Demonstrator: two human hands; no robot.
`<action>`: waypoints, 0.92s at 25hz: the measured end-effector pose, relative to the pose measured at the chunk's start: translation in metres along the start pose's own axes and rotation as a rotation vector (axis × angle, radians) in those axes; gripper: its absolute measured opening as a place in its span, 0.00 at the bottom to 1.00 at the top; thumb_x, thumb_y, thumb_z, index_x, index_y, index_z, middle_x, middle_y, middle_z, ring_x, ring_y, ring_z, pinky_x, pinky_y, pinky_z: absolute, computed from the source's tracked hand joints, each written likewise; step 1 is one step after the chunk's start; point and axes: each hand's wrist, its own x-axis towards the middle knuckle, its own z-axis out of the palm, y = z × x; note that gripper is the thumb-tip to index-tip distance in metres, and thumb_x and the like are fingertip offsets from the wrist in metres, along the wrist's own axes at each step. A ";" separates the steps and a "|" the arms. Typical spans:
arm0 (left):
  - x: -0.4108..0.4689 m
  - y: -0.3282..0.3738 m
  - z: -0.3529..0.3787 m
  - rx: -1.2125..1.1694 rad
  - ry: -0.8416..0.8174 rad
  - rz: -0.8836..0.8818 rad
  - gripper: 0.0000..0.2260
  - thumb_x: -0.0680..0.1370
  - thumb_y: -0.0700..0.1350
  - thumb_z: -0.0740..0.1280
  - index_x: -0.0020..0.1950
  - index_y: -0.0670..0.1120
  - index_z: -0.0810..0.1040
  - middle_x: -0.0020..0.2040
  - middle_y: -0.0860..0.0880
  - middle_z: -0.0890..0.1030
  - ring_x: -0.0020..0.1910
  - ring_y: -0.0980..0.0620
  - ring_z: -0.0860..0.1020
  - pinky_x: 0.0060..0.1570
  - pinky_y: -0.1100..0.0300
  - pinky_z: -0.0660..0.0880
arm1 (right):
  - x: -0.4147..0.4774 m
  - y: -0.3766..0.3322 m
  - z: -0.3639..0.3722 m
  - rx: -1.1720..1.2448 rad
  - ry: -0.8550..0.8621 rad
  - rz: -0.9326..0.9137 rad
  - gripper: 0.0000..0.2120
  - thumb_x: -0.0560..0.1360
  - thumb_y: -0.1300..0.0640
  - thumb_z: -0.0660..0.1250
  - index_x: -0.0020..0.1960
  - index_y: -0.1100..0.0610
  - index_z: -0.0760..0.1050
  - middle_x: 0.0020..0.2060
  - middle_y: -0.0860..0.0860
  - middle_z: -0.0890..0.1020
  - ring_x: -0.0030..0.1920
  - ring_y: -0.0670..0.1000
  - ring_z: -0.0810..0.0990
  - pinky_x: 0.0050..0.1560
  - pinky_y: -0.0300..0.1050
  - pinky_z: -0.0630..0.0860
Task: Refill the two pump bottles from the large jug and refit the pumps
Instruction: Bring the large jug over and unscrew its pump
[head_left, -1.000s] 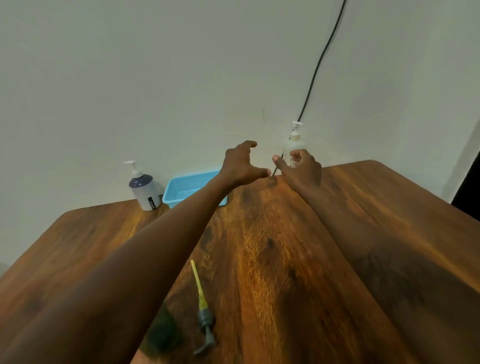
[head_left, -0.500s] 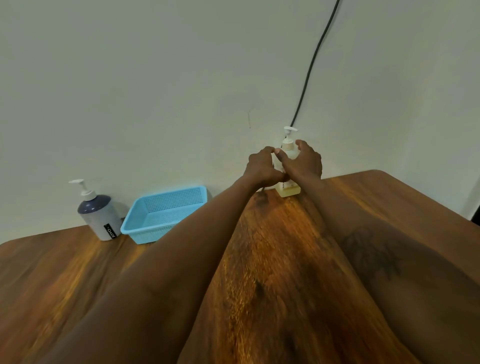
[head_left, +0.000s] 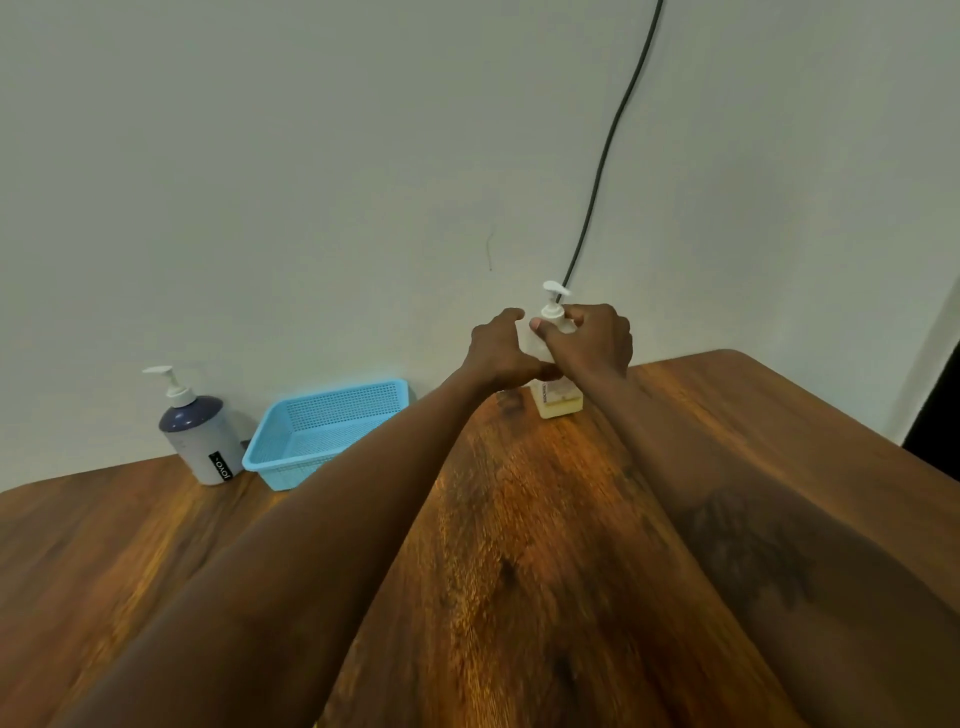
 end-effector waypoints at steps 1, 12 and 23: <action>-0.011 0.000 -0.007 -0.014 0.003 0.009 0.37 0.71 0.52 0.81 0.75 0.43 0.70 0.72 0.43 0.75 0.68 0.43 0.76 0.69 0.48 0.73 | -0.011 -0.006 -0.008 0.006 -0.009 -0.026 0.23 0.71 0.38 0.75 0.57 0.53 0.86 0.51 0.51 0.88 0.48 0.52 0.84 0.44 0.44 0.78; -0.191 0.010 -0.106 -0.083 0.087 -0.028 0.25 0.60 0.55 0.86 0.53 0.50 0.85 0.49 0.54 0.86 0.43 0.55 0.85 0.40 0.66 0.81 | -0.175 -0.129 -0.122 0.200 -0.062 -0.179 0.21 0.69 0.32 0.74 0.49 0.48 0.87 0.40 0.43 0.87 0.38 0.42 0.82 0.42 0.47 0.82; -0.327 0.023 -0.142 -0.180 0.093 0.035 0.20 0.61 0.52 0.86 0.46 0.47 0.87 0.45 0.53 0.88 0.42 0.56 0.87 0.46 0.53 0.85 | -0.258 -0.173 -0.191 0.117 -0.184 -0.496 0.18 0.69 0.40 0.78 0.42 0.56 0.88 0.34 0.49 0.86 0.33 0.46 0.82 0.37 0.50 0.80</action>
